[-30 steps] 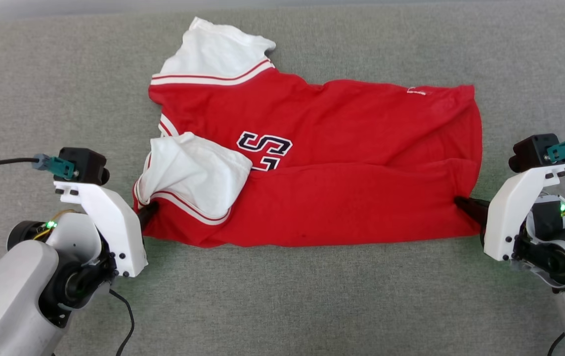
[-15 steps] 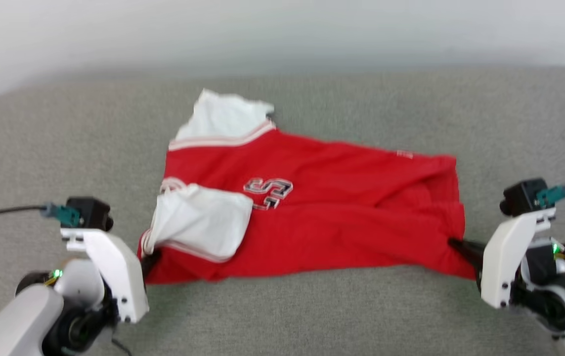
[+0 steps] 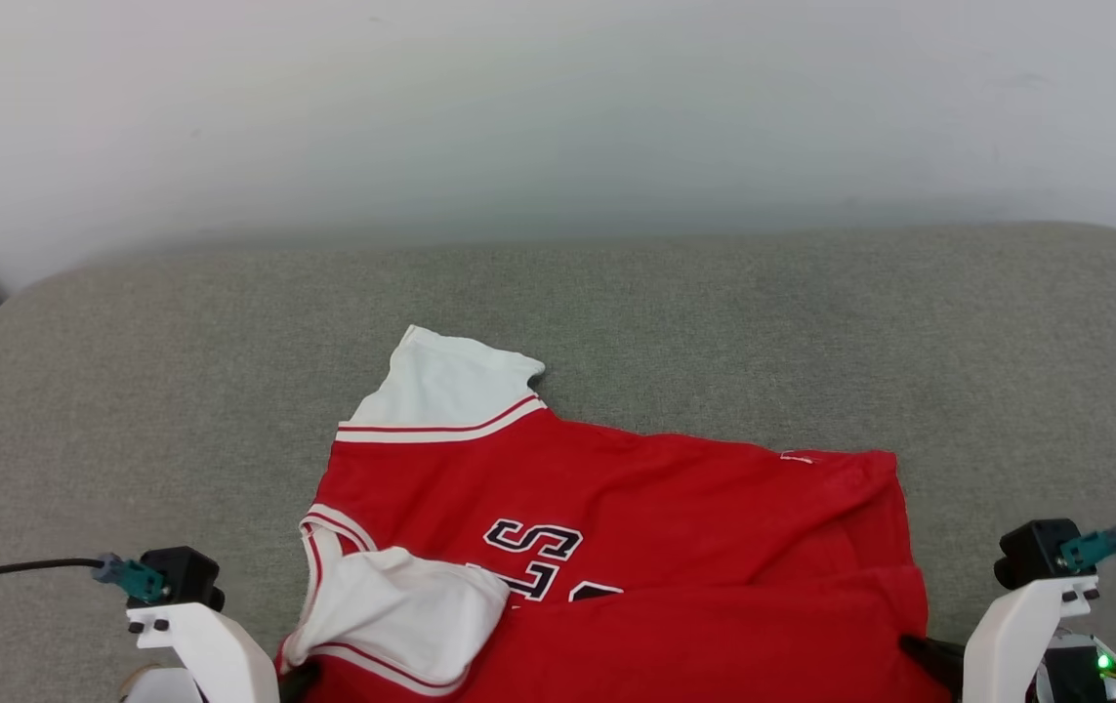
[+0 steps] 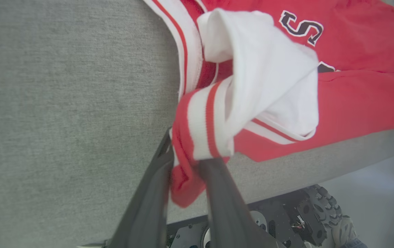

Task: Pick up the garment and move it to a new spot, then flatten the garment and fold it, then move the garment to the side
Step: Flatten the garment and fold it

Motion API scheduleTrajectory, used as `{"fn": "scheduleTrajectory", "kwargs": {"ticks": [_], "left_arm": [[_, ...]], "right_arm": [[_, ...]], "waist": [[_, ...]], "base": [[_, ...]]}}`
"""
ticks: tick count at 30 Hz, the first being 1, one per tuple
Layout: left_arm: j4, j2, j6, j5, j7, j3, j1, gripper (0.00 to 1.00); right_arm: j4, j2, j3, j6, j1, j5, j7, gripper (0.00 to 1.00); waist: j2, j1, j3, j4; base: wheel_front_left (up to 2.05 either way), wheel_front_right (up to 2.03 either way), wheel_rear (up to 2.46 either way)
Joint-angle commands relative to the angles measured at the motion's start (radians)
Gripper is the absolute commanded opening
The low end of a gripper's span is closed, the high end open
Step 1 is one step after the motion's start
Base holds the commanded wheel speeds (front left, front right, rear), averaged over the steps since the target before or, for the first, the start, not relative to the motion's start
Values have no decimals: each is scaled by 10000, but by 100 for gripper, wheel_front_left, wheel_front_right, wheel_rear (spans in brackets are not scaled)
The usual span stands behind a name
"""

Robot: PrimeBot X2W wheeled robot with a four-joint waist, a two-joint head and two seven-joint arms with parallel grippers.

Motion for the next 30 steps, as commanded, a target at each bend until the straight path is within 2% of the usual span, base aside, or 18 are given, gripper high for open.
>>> {"fn": "scheduleTrajectory", "kwargs": {"ticks": [1,7,13,17,25,30], "left_arm": [[70,-100,-53,14,-73,-30,1,100],[614,-358,-373,404,-723,84,-567,100],[641,-127,-374,1150,-1636,429,-1179,100],[796,-209,-381,1391,-2145,710,-1701,100],[1311,-357,-590,1908,-2419,1032,-3741,100],[1822,-214,-857,2171,-1988,1091,-5305,100]], "right_arm": [[19,29,-64,-5,79,-95,-164,100],[-49,252,-122,-5,127,-703,-1755,100],[-475,496,-526,-5,-47,-1726,-3874,100],[-971,883,-824,-7,-188,-2445,-4855,100],[-2254,1491,-1224,-5,-950,-3155,-5799,100],[-2944,1763,-1172,-7,-1583,-3358,-5889,100]], "waist": [[0,2,68,7],[0,2,250,-156],[0,2,158,-444],[0,2,341,-715],[0,2,2006,-1226],[0,2,3337,-1637]], "base": [[0,0,0],[0,0,0],[0,0,0],[0,0,0],[0,0,0],[0,0,0]]}}
